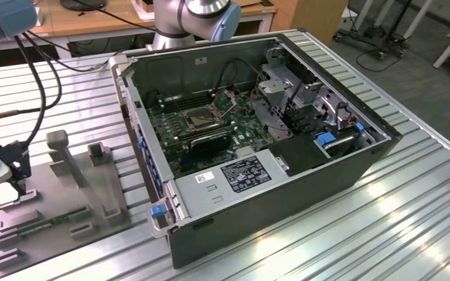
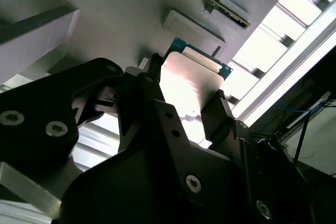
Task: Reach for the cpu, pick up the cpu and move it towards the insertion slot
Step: 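Pick up the cpu and move it towards the insertion slot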
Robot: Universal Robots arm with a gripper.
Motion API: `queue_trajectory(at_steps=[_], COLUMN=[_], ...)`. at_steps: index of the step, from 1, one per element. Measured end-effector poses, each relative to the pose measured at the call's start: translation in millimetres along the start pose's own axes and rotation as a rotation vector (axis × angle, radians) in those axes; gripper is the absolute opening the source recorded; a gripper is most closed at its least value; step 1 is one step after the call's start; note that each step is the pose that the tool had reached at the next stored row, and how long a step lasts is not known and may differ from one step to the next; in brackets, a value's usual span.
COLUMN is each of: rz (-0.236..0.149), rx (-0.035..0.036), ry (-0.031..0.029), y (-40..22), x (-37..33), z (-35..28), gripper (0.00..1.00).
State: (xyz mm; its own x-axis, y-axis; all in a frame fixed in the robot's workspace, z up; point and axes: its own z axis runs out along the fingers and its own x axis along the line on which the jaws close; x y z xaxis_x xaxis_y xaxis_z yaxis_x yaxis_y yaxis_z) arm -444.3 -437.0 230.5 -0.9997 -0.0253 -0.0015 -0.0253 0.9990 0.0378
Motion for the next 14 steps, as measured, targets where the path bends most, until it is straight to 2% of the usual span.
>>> queue_trajectory(at_steps=[14], rz=[0.0], rx=[-0.0001], ry=[-0.0002], y=[0.3], x=[0.0], z=[-6.4], gripper=[0.55])
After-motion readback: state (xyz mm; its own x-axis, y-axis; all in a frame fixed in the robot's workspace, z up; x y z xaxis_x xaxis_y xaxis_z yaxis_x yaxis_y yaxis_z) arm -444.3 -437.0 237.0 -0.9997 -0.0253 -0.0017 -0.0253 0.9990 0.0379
